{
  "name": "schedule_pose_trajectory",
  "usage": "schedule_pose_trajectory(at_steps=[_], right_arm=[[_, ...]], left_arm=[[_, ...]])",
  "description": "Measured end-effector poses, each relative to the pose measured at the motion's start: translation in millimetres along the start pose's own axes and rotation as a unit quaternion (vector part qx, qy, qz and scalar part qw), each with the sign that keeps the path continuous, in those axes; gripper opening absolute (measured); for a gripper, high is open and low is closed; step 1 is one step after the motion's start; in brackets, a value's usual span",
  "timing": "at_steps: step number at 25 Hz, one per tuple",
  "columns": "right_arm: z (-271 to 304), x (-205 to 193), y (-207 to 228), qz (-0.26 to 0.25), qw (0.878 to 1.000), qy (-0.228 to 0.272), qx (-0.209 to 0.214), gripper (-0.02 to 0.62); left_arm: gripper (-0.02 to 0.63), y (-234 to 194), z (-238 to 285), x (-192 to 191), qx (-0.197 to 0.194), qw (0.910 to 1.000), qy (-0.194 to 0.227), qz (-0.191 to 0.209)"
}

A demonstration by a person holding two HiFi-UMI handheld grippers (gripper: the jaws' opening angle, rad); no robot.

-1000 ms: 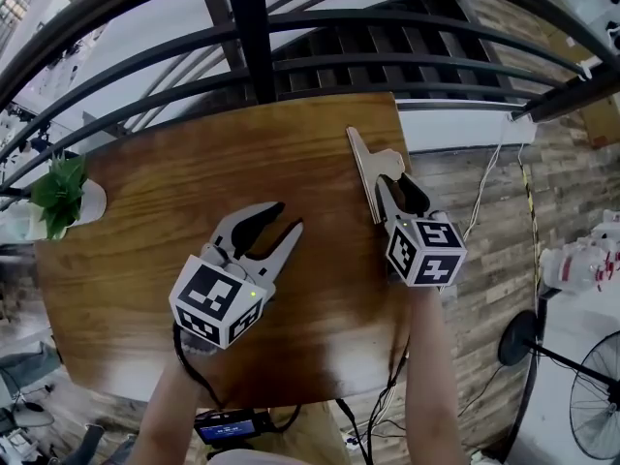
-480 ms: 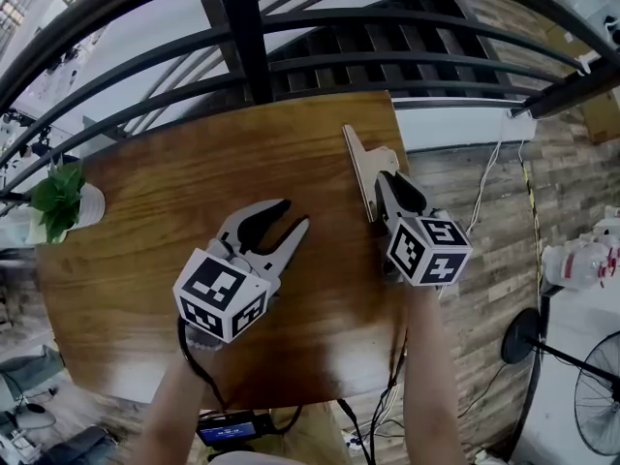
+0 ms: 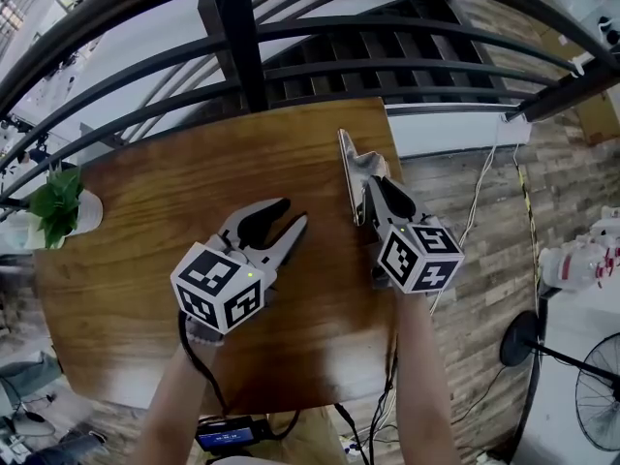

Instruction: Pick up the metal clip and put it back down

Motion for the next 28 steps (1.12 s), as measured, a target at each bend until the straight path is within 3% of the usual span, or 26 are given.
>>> schedule_pose_trajectory(at_steps=[8, 14, 18, 28], right_arm=[[-12.8, 0.4, -4.6, 0.0, 1.0, 0.018, 0.02, 0.051], [-23.6, 1.7, -12.1, -0.004, 0.999, 0.026, 0.029, 0.049], [-31.1, -0.1, -15.6, -0.006, 0.999, 0.032, 0.037, 0.049], [-60.0, -2.8, -43.8, -0.011, 0.996, 0.054, 0.073, 0.048]], left_arm=[[0.133, -2.3, 11.4, 2.9, -0.018, 0.9989, 0.01, -0.042], [0.133, -8.3, 20.3, -0.6, -0.02, 0.9967, -0.006, -0.079], [0.202, -3.0, 27.0, -2.4, -0.033, 0.9955, -0.011, -0.088], [0.204, 11.0, 22.8, 3.7, -0.074, 0.9904, 0.001, -0.117]])
Point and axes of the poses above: the fingertips, and each gripper's own axes: z forward along the fingers, y to its right, x out of its top, the point moved 4 cm from there along -z, backward along the fingers, and after that the axes turned 9 degrees about -y, right-handed, at the moved point
